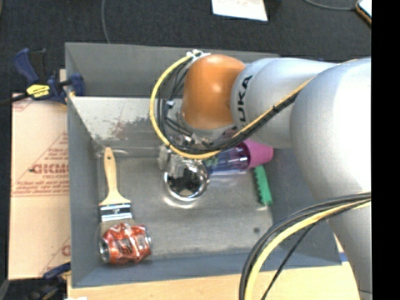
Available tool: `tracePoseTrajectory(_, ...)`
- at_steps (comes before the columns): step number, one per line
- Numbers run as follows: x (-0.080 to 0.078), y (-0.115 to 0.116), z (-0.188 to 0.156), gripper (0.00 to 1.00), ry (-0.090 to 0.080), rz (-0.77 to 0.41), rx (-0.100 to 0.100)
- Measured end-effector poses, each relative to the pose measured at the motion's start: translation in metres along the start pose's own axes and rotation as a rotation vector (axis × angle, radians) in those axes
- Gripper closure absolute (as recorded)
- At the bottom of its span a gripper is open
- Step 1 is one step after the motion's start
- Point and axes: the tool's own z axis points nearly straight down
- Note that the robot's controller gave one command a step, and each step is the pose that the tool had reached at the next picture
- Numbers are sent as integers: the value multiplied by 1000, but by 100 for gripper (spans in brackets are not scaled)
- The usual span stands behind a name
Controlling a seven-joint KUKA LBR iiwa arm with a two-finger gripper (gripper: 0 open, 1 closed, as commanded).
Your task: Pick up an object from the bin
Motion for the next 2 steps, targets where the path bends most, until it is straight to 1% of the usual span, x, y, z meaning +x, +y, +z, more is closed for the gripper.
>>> tracePoseTrajectory(1,9,-18,-9,100,7,4,-5)
tracePoseTrajectory(2,19,-40,-28,100,6,67,0)
